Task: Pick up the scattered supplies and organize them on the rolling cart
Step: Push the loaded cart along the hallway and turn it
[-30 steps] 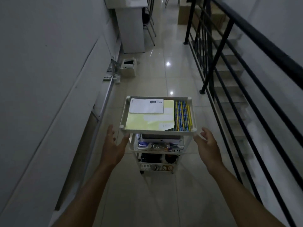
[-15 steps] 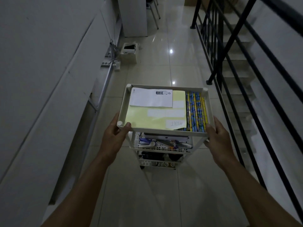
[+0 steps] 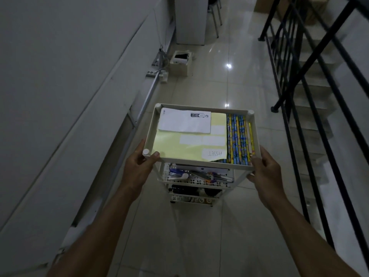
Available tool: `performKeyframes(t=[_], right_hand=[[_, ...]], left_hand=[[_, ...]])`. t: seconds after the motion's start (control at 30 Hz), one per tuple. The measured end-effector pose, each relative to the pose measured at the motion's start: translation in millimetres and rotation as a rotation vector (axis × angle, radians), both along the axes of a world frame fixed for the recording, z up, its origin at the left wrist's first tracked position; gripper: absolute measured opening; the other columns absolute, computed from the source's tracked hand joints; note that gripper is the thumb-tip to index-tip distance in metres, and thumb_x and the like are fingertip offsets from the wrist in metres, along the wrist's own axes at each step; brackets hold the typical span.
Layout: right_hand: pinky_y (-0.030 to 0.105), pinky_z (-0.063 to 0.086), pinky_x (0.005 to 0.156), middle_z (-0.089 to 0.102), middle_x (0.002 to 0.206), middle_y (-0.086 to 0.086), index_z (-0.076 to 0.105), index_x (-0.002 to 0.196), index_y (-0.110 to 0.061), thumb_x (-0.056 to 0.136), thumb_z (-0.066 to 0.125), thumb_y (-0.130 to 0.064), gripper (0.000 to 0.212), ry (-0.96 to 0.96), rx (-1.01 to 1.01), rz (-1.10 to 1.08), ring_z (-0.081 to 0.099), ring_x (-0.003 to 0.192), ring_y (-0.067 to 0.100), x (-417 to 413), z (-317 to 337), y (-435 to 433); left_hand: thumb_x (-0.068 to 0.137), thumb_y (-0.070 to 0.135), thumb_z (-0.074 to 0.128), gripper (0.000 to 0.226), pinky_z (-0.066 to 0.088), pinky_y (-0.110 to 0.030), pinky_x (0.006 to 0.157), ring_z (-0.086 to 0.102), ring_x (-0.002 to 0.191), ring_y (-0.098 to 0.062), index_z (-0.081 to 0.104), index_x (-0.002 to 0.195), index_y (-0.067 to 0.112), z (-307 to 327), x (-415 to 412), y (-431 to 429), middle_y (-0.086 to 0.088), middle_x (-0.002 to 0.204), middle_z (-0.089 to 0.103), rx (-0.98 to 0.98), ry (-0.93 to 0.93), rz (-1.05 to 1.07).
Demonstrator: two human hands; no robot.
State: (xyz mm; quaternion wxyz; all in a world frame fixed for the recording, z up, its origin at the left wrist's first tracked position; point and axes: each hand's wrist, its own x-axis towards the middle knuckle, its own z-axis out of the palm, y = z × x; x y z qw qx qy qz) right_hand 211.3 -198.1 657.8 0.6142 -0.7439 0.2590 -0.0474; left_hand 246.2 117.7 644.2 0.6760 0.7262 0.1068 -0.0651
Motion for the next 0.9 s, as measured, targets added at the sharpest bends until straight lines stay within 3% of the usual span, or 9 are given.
performKeyframes(t=[0.13,0.27,0.4,0.47,0.53,0.63,0.73,0.8,0.9], right_hand=[[0.043,0.055,0.071,0.068,0.108,-0.004,0.049,0.136,-0.033,0.097,0.045,-0.019,0.042,-0.042,0.0,0.131,0.064,0.084,0.02,6,-10,29],[0.051,0.054,0.091,0.062,0.127,0.0,0.044,0.138,-0.036,0.095,0.045,-0.03,0.044,-0.043,0.003,0.275,0.062,0.109,0.019,15,-17,68],[0.05,0.052,0.094,0.063,0.125,-0.003,0.047,0.136,-0.039,0.095,0.044,-0.029,0.042,-0.074,0.012,0.447,0.061,0.112,0.019,26,-17,116],[0.047,0.053,0.091,0.063,0.124,-0.002,0.048,0.134,-0.039,0.096,0.044,-0.028,0.04,-0.097,0.021,0.529,0.061,0.111,0.02,27,-16,139],[0.046,0.053,0.087,0.063,0.123,-0.001,0.048,0.134,-0.039,0.097,0.044,-0.029,0.039,-0.105,0.026,0.612,0.061,0.11,0.022,26,-15,164],[0.043,0.054,0.075,0.067,0.109,-0.003,0.051,0.132,-0.036,0.099,0.043,-0.022,0.037,-0.121,0.054,0.719,0.065,0.096,0.021,21,-13,201],[0.042,0.053,0.071,0.068,0.106,-0.006,0.052,0.13,-0.037,0.097,0.044,-0.025,0.036,-0.129,0.054,0.847,0.064,0.089,0.019,8,-14,241],[0.045,0.054,0.076,0.068,0.111,-0.007,0.052,0.129,-0.039,0.095,0.044,-0.028,0.037,-0.126,0.047,0.925,0.065,0.097,0.02,-4,-13,265],[0.038,0.052,0.066,0.07,0.102,-0.007,0.057,0.123,-0.039,0.099,0.042,-0.019,0.034,-0.147,0.07,1.033,0.066,0.086,0.017,-29,-8,304]], left_hand=[[0.092,0.014,0.063,0.059,0.053,-0.029,0.086,0.062,0.11,-0.007,0.042,0.144,0.034,3,-26,31,0.007,0.127,0.063,-0.045,-0.026,0.131],[0.09,0.011,0.065,0.059,0.053,-0.034,0.086,0.064,0.109,-0.01,0.046,0.141,0.035,0,-57,66,0.01,0.122,0.066,-0.027,-0.045,0.295],[0.086,0.013,0.071,0.067,0.049,-0.044,0.098,0.058,0.121,-0.024,0.044,0.143,0.034,-5,-92,107,-0.007,0.137,0.058,-0.046,-0.033,0.458],[0.085,0.015,0.072,0.068,0.05,-0.041,0.097,0.059,0.116,-0.022,0.043,0.143,0.036,-7,-114,124,-0.021,0.137,0.054,-0.025,-0.022,0.536],[0.086,0.017,0.071,0.066,0.05,-0.04,0.095,0.059,0.116,-0.024,0.043,0.14,0.043,-8,-139,141,-0.024,0.134,0.055,-0.001,-0.023,0.627],[0.086,0.017,0.071,0.067,0.049,-0.041,0.093,0.061,0.107,-0.027,0.043,0.139,0.046,-9,-174,162,-0.011,0.106,0.066,0.019,-0.002,0.755],[0.088,0.017,0.07,0.066,0.048,-0.035,0.083,0.052,0.083,-0.022,0.042,0.14,0.045,-8,-218,181,-0.006,0.078,0.048,0.028,0.004,0.874],[0.088,0.017,0.069,0.065,0.043,-0.031,0.076,0.043,0.079,-0.019,0.043,0.139,0.047,-8,-249,191,-0.007,0.076,0.035,0.01,-0.001,0.942],[0.087,0.014,0.07,0.066,0.045,-0.033,0.079,0.046,0.082,-0.019,0.044,0.135,0.051,-7,-295,206,-0.008,0.079,0.041,-0.028,0.002,1.058]])
